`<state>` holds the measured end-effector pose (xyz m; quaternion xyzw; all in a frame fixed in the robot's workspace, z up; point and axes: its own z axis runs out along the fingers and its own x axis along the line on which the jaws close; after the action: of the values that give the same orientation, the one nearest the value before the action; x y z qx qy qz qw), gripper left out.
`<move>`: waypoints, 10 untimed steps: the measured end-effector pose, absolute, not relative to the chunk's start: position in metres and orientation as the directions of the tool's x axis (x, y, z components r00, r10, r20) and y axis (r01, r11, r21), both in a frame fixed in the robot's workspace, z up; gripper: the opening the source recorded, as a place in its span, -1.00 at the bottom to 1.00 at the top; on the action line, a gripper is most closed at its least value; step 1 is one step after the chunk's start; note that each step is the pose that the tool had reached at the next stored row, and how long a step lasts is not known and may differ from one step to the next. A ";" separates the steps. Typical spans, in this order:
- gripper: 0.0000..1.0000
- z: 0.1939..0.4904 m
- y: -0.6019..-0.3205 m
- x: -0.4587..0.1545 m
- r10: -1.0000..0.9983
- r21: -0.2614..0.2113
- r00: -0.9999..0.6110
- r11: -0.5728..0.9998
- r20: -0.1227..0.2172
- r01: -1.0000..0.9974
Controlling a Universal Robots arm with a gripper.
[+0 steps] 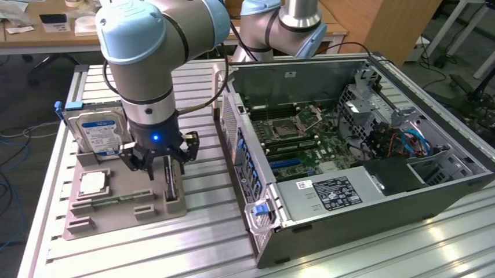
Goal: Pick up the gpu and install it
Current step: 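Pick up the gpu and move the gpu toward the slot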
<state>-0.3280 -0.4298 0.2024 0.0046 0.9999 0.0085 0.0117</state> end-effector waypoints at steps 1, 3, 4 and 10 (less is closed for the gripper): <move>0.33 0.202 -0.430 -0.328 0.009 0.017 -1.000 1.000 -0.023 0.009; 0.33 0.202 -0.430 -0.328 0.006 0.017 -1.000 1.000 -0.024 0.005; 0.33 0.202 -0.430 -0.328 -0.003 0.017 -1.000 1.000 -0.024 -0.003; 0.33 0.202 -0.430 -0.327 -0.040 0.017 -0.999 0.999 -0.023 -0.040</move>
<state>-0.3266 -0.4297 0.2022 -0.0199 0.9997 0.0088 0.0115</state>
